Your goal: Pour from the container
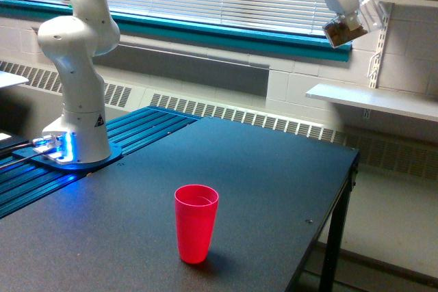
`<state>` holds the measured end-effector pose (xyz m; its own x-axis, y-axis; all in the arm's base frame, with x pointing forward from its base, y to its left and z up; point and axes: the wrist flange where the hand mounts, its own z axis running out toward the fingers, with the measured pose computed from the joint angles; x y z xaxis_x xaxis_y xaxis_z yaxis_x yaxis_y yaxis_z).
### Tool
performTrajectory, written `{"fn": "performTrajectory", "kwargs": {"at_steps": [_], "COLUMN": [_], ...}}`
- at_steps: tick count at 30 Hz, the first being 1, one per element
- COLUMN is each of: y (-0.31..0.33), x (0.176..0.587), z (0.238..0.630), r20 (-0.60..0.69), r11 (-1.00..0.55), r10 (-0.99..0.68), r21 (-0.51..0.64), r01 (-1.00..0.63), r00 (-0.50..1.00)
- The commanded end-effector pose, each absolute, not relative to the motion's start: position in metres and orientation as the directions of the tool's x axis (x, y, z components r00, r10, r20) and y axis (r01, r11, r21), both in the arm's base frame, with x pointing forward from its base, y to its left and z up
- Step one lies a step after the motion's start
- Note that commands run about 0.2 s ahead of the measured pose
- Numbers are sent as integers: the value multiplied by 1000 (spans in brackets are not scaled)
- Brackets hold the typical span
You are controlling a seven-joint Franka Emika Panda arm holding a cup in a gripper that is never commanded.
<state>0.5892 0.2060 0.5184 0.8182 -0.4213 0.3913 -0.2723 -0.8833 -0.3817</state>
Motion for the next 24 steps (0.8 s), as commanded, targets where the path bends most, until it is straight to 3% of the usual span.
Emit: {"fn": "performTrajectory", "kwargs": {"at_steps": [1, 24], "y": [256, 210], "x": [569, 574], "z": [529, 512], "r20": [384, 387], "r11": [-869, -835], "r10": [-430, -542], "r21": [-420, -344], "r01": [-259, -429], "r00": [817, 746]}}
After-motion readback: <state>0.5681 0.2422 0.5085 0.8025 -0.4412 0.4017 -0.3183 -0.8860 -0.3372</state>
